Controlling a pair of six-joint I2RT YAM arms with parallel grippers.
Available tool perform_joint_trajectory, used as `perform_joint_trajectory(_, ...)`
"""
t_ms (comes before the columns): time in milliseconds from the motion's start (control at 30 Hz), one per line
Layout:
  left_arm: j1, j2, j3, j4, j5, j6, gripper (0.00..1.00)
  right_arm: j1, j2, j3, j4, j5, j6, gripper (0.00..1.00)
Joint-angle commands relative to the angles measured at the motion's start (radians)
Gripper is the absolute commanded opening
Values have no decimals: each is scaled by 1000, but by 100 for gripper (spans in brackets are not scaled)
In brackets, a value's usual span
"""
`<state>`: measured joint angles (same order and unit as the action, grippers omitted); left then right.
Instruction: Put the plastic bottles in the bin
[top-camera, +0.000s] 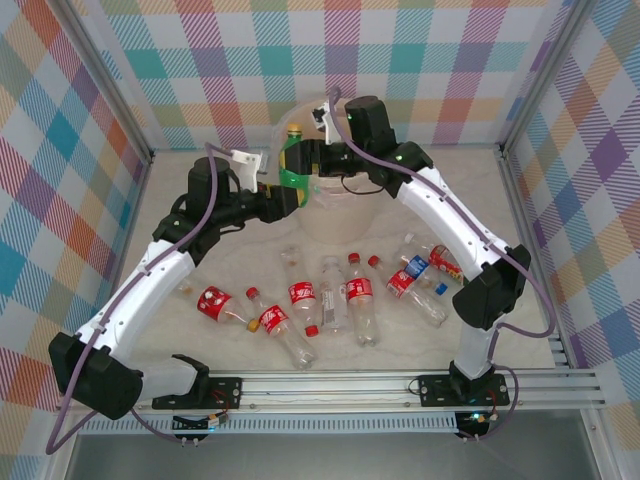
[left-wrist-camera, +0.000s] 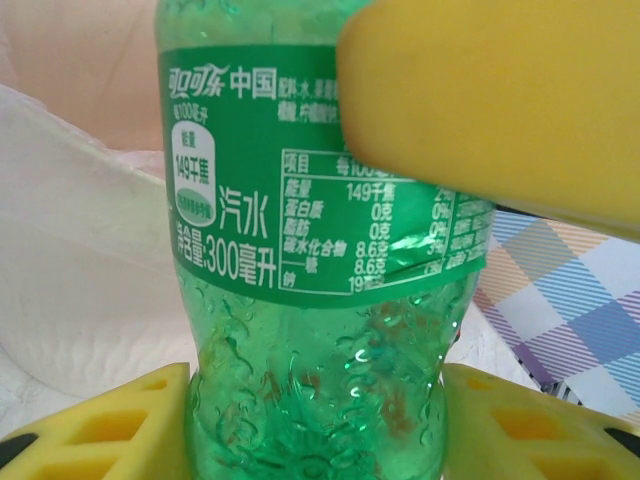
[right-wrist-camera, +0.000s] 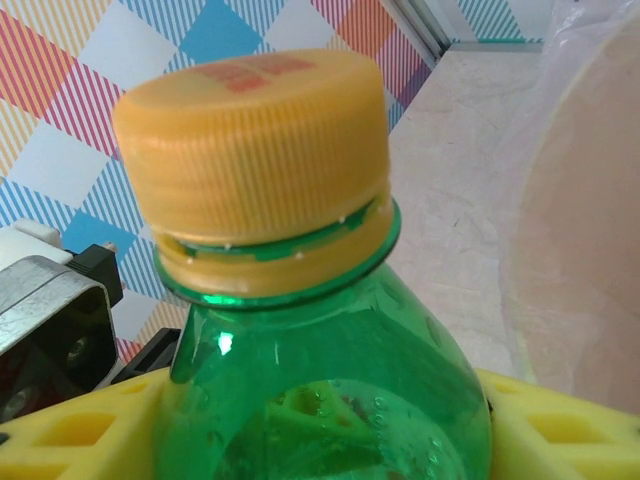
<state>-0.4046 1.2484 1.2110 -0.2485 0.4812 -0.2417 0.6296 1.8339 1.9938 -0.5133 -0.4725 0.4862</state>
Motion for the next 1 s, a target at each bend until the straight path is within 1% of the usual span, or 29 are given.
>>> perform_joint_trajectory(0, -11, -2, 13, 51, 18, 8, 23, 5, -12, 53, -3, 24, -13, 63)
perform_joint_trajectory(33, -11, -4, 10, 49, 16, 5, 30, 4, -11, 63, -7, 30, -20, 62)
perform_joint_trajectory(67, -11, -4, 9, 48, 11, 2, 42, 3, -10, 76, -11, 36, -28, 62)
perform_joint_trajectory(133, -11, -6, 7, 43, 10, -5, 63, -3, -5, 107, -19, 48, -40, 61)
perform_joint_trajectory(167, -11, -8, 8, 39, 11, -8, 71, -6, -3, 124, -23, 55, -46, 61)
perform_joint_trajectory(267, -11, -25, 0, 34, -4, -21, 90, -21, 3, 173, -35, 86, -62, 61)
perform_joint_trajectory(333, -11, -44, -8, 22, -21, -29, 98, -37, 7, 205, -52, 123, -65, 61)
perform_joint_trajectory(367, -10, -57, -15, 12, -32, -32, 100, -47, 8, 215, -52, 133, -62, 61)
perform_joint_trajectory(467, -11, -95, -36, -20, -70, -47, 100, -81, 4, 224, -28, 164, -54, 61)
perform_joint_trajectory(500, -11, -106, -37, -55, -94, -57, 100, -91, 6, 233, -27, 174, -56, 61)
perform_joint_trajectory(533, -11, -114, -32, -97, -138, -74, 100, -101, 12, 248, -35, 193, -62, 61)
perform_joint_trajectory(567, -10, -120, -19, -147, -205, -104, 100, -111, 20, 266, -51, 219, -77, 61)
perform_joint_trajectory(667, -3, -112, 32, -387, -429, -258, 100, -129, 45, 304, -112, 312, -140, 61)
perform_joint_trajectory(733, 8, -115, 44, -523, -524, -348, 100, -144, 60, 309, -133, 362, -171, 61)
perform_joint_trajectory(767, 14, -128, 35, -565, -557, -389, 100, -150, 71, 309, -137, 381, -189, 61)
perform_joint_trajectory(867, 33, -172, -7, -630, -615, -476, 99, -163, 121, 339, -176, 419, -228, 61)
perform_joint_trajectory(967, 52, -201, -33, -708, -640, -535, 98, -165, 164, 353, -201, 423, -252, 61)
